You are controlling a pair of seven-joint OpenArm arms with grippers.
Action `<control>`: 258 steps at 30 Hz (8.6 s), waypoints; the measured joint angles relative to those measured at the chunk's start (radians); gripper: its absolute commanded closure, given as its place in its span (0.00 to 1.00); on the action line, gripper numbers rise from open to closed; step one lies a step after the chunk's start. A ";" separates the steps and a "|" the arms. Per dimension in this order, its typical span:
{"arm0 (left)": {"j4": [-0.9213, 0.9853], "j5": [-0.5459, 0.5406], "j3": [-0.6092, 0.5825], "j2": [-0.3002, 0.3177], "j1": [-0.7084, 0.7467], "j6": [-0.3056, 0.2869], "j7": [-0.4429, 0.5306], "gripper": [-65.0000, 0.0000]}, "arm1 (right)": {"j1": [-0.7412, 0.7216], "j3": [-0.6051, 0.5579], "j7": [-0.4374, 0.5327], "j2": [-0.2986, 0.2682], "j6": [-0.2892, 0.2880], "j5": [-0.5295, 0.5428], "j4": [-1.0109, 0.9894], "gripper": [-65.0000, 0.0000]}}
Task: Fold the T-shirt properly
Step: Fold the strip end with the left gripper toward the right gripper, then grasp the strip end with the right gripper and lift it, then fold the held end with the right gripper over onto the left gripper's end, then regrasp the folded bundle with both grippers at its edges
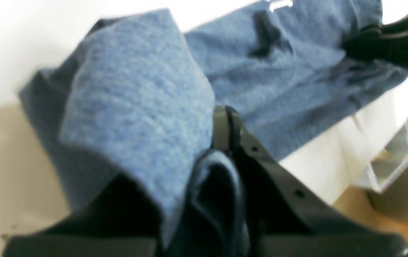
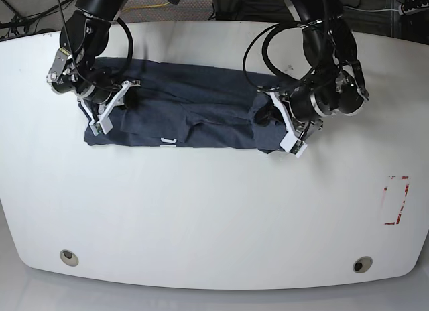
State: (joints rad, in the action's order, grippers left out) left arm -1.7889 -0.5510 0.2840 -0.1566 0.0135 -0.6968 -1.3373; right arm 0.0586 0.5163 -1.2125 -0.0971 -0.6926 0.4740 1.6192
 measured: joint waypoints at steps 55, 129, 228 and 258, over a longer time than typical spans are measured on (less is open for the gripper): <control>0.096 -0.004 -0.214 0.219 0.072 0.278 0.240 0.96 | -0.047 0.336 -0.099 -0.104 -0.010 0.319 -0.050 0.29; 0.297 0.012 -0.163 0.160 0.067 0.271 0.415 0.97 | 0.016 -0.292 -0.037 0.214 0.004 0.308 0.240 1.00; 0.132 -0.362 0.252 0.476 0.204 0.278 0.245 0.68 | -0.005 -0.785 0.344 0.238 0.116 0.099 0.028 0.54; -0.052 -0.356 -0.166 0.517 0.153 0.279 0.242 0.68 | -0.010 -0.659 0.374 0.003 0.113 0.250 0.152 0.55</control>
State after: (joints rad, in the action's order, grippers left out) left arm -1.8408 -0.9073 0.1184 0.3603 0.1661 -0.4179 -1.0950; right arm 0.0483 -0.1429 -0.8387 -0.0944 -0.5793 0.7242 1.7714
